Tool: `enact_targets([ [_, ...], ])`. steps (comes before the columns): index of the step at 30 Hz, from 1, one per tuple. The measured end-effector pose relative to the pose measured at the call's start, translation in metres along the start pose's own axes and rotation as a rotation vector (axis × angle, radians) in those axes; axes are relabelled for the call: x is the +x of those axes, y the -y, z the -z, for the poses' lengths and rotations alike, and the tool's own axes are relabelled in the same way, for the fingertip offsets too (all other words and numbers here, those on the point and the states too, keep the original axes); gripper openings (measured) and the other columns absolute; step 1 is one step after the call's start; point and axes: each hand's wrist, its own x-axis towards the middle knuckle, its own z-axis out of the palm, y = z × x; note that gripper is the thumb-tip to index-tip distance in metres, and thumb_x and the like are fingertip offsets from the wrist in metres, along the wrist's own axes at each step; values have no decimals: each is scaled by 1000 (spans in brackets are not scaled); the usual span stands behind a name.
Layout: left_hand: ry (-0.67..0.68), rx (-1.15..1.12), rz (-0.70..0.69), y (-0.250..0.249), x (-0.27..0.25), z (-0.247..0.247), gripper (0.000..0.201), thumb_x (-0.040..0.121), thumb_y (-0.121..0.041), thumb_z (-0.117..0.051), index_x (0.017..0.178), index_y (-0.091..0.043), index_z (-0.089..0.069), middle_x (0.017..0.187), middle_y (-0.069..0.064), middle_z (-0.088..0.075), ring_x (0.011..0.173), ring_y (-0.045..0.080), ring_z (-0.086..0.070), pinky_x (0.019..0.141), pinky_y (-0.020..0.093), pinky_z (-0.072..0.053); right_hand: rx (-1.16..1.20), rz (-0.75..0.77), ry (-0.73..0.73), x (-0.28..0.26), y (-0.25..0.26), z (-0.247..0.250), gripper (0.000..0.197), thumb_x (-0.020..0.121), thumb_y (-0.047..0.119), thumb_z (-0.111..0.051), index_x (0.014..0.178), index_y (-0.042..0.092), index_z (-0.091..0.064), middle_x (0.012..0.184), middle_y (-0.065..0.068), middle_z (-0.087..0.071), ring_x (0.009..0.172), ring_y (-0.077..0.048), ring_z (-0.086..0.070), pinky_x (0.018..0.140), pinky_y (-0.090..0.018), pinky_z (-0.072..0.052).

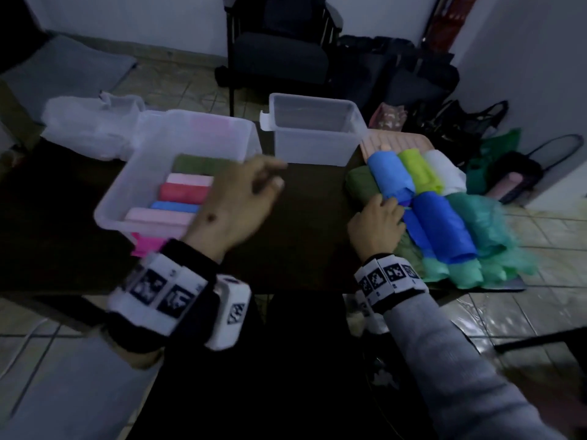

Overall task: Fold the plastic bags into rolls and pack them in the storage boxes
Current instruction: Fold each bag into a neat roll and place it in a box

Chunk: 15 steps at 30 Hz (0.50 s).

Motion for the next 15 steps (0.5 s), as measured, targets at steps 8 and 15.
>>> enact_targets([
  [8, 414, 288, 301, 60, 8, -111, 60, 98, -35, -41, 149, -19, -15, 158, 7, 3, 146, 27, 0, 117, 44, -8, -140, -81, 104, 12, -46, -3, 63, 87, 47, -58, 128, 3, -38, 132, -22, -39, 124, -38, -37, 96, -46, -37],
  [15, 295, 513, 256, 86, 8, -130, 60, 99, -47, -21, 151, -22, -5, 159, 7, 6, 146, 27, 8, 117, 43, 3, -174, 2, 87, 7, -38, -4, 35, 90, 13, -54, 121, 2, -42, 127, -22, -42, 117, -39, -43, 89, -45, -41],
])
